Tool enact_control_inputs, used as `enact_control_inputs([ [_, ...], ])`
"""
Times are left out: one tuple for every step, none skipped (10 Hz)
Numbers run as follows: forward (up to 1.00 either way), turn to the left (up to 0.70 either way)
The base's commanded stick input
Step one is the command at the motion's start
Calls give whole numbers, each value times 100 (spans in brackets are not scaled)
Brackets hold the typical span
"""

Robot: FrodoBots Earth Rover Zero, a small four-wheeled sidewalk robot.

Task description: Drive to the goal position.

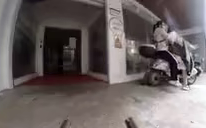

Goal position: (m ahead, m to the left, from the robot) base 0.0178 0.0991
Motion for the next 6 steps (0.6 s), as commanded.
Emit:
enact_control_inputs([
  [70, 0],
  [70, 0],
  [70, 0],
  [70, 0],
  [70, 0],
  [70, 0],
])
